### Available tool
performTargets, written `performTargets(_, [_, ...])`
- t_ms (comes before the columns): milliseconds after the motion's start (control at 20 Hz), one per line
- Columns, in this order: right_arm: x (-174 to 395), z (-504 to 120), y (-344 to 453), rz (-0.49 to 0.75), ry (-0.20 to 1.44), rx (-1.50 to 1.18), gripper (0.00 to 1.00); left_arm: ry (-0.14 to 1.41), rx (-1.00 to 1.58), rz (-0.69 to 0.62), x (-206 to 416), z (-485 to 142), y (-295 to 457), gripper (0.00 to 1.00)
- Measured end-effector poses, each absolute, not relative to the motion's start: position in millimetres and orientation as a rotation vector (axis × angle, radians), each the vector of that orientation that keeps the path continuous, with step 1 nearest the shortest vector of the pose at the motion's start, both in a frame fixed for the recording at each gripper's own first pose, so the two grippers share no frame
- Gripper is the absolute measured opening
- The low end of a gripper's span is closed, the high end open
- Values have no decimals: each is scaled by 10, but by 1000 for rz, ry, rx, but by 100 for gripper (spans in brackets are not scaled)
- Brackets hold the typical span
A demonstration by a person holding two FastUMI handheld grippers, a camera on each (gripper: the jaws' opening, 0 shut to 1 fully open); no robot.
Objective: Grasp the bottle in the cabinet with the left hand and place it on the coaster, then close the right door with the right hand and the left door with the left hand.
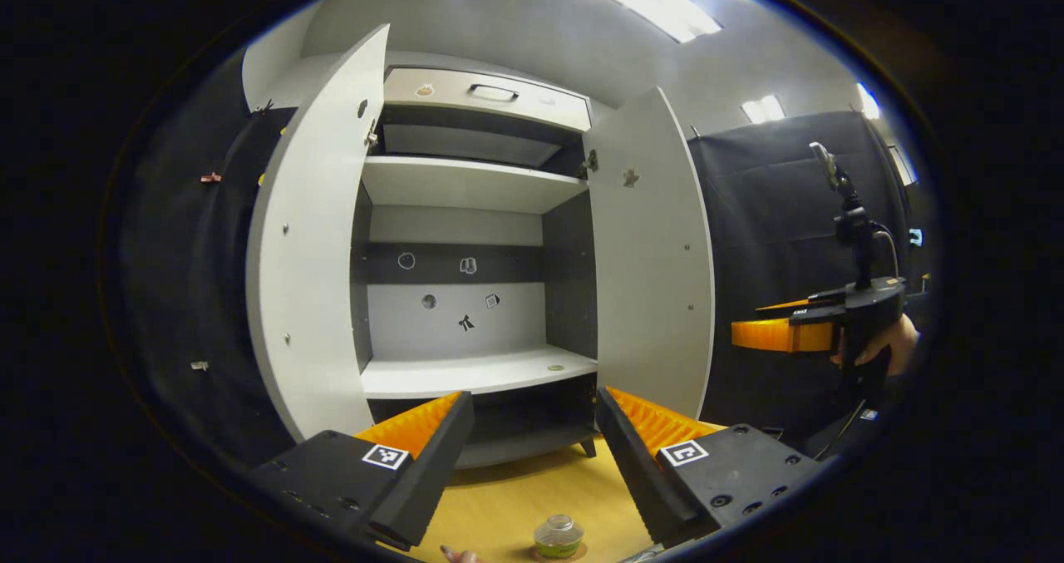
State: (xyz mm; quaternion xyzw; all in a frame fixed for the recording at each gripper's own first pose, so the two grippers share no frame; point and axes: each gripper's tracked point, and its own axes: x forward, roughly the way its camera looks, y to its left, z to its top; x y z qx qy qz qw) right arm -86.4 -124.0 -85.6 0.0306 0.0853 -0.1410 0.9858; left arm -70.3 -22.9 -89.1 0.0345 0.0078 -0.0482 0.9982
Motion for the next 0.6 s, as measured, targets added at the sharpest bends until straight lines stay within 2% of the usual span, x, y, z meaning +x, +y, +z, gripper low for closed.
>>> performTargets(150, [-766, -719, -1453, -321, 153, 98, 98, 1, 77, -53, -859, -608, 153, 95])
performTargets(350, [-610, -596, -1900, -384, 123, 109, 94, 13, 152, 110, -973, -475, 715, 96])
performTargets(450, [-544, -560, -2113, -412, 118, 109, 98, 31, 125, 153, -1024, -480, 843, 95])
performTargets(600, [-401, -505, -2163, -369, 97, 123, 98, 51, 84, 228, -1095, -440, 1078, 95])
